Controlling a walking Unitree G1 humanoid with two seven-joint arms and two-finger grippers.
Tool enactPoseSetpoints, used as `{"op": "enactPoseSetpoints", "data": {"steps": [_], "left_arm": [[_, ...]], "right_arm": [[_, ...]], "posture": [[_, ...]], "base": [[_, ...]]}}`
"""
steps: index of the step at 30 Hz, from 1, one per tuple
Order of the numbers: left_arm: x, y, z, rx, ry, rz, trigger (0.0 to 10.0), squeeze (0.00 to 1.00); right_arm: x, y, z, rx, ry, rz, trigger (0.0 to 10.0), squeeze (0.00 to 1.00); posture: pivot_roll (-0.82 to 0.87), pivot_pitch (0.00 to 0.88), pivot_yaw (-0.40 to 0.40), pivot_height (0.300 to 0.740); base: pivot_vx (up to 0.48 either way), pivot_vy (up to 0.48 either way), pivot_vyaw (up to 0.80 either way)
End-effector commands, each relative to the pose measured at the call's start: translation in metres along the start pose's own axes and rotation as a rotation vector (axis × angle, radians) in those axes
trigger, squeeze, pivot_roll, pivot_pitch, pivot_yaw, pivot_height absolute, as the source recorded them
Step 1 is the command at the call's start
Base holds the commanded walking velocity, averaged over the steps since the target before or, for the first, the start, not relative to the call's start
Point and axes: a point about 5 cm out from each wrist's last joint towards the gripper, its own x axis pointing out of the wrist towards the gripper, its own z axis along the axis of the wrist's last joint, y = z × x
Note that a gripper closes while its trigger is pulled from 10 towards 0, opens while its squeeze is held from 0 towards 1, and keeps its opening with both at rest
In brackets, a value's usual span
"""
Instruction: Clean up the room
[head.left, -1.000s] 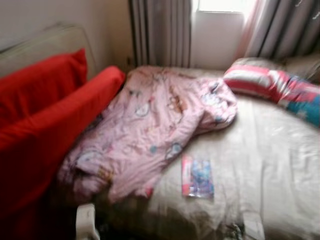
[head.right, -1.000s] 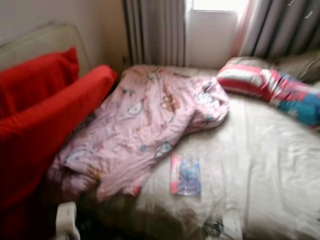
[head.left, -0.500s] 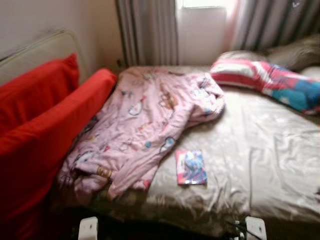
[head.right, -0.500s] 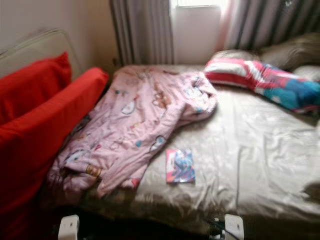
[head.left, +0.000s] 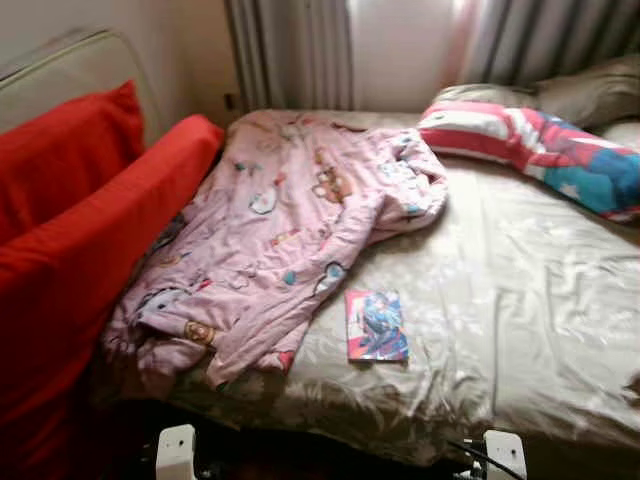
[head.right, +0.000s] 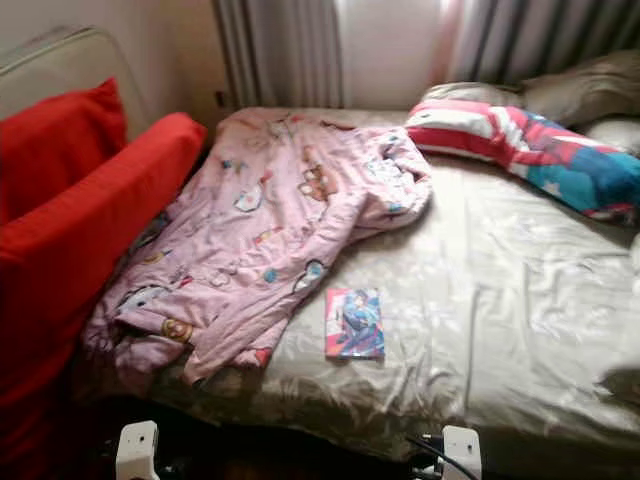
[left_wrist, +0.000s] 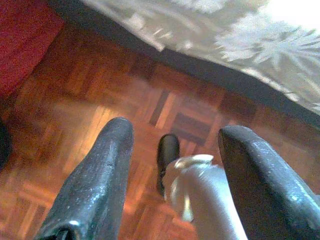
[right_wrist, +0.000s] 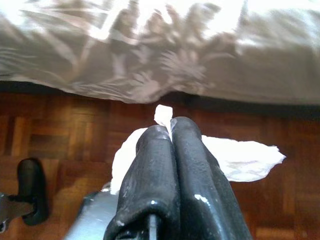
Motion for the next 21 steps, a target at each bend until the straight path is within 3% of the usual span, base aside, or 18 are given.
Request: {"op": "enactPoseSetpoints", "data": {"steps": [1,21], "left_arm": [[-0.001,0.004,-0.0023,0.009,0.011,0.012,10.0,0.0],[-0.0008,0.0035,-0.0021,-0.018,0.007,0.026,10.0,0.0]], "right_arm": [[0.0,0.0037,-0.0015,-0.005,0.003,0.015,10.0,0.0],[0.0003,0.0033,-0.0004,-0.026,0.009,0.027,10.0,0.0]], "posture": [[-0.04,0.0,0.032,0.74],[-0.01,0.0,0.001,0.74]], "base": [[0.0,0.0,0.79],[0.0,0.0,0.8]]}}
